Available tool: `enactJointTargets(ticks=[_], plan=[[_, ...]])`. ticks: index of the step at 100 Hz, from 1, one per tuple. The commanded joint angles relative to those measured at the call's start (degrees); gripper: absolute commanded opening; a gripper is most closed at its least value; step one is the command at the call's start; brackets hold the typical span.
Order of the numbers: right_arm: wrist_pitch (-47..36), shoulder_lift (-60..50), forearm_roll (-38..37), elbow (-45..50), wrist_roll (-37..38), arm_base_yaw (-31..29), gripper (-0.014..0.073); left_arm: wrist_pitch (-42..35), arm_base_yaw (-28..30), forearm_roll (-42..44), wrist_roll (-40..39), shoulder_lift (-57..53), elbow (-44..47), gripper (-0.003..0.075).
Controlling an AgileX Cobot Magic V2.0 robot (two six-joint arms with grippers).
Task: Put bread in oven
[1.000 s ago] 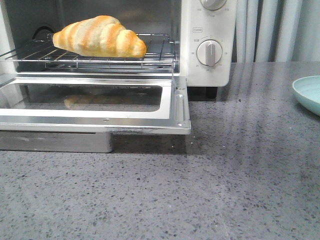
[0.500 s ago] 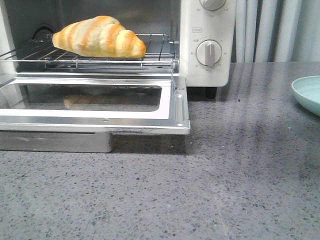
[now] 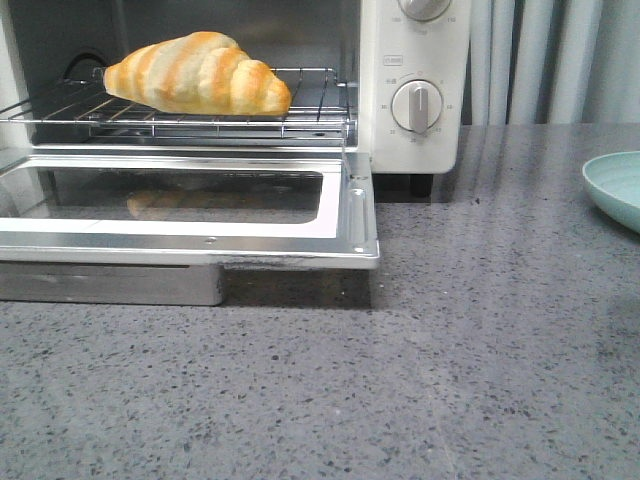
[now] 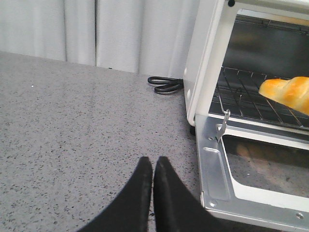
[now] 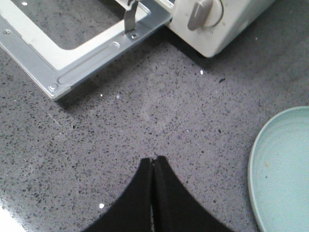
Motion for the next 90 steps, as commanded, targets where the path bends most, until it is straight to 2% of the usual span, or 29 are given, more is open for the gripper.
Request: enactJointTargets(ticks=[1,24,33,40,50,67,78,90], plan=[[-10.46,-4.36,0.48,4.14,0.33,-3.65,-0.0076,-4.74,0.08,-0.90,-0.01,-1.20,-1.60,-0.0021],[-25.48,-16.81,3.88,20.61,0.08,-13.31,-0.0076,-4.74,0.08,-0.90,-0.01,-1.20,-1.60,-0.0021],[-28.70,-21.92,7.99,25.69,-5.27,-15.86,-0.0076,-4.74,0.08,-0.90,-0.01,-1.20,-1.60,-0.0021],[-29.97,-25.78,12.42,28.65,-11.19,-17.67,-0.0076,-4.74,0.08,-0.90,-0.01,-1.20,-1.60,-0.0021],[-30.69,-29.75,14.75,31.66,-14.57,-20.11,-0.0076,-4.74,0.08,-0.90,-0.01,-1.20,-1.60,-0.0021],[-32.52,-33.43,16.53,34.73,-15.84,-25.94,-0.0076,-4.74,0.08,-0.90,-0.01,-1.20,-1.60,-0.0021],[-33.86,-34.15,20.82,36.08,-20.19,-30.10,-0.0076,-4.74,0.08,-0.90,-0.01,-1.20,-1.60,-0.0021],[-34.77,-34.15,20.82,36.08,-20.21,-34.79,-0.0076,-4.74,0.08,-0.90,-0.01,-1.20,-1.60,-0.0021]])
